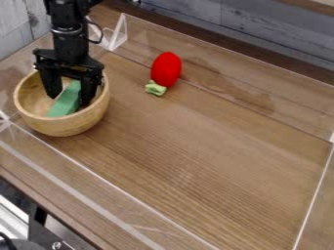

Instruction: Remove the green block from the brown bowl and put it on the table

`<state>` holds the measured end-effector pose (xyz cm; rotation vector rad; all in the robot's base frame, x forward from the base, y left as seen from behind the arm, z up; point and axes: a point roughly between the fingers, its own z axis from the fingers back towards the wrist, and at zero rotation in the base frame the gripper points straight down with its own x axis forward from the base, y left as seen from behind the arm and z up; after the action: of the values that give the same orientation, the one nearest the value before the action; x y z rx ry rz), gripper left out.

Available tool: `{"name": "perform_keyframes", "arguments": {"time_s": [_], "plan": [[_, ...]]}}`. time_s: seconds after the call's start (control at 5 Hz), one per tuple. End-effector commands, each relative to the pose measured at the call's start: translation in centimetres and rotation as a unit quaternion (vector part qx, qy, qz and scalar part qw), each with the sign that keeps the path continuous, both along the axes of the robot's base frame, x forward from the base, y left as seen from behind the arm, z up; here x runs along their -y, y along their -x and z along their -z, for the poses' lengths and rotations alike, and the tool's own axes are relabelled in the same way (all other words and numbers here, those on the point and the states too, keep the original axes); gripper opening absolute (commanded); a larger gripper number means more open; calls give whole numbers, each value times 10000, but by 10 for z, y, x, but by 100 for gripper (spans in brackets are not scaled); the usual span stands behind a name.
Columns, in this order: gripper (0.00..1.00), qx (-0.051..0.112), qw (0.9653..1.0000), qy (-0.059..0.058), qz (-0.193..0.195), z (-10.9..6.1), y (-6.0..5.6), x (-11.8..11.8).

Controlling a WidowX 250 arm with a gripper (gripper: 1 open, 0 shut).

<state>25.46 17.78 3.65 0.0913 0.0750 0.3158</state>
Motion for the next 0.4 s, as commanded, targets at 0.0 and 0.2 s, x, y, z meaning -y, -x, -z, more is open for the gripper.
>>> {"name": "perform_keyframes", "arguments": {"time_s": [0.0, 0.2], "plan": [[100, 217, 9992, -176, -281, -9, -12, -12], [100, 199, 9993, -182, -266, 0, -13, -20]]}}
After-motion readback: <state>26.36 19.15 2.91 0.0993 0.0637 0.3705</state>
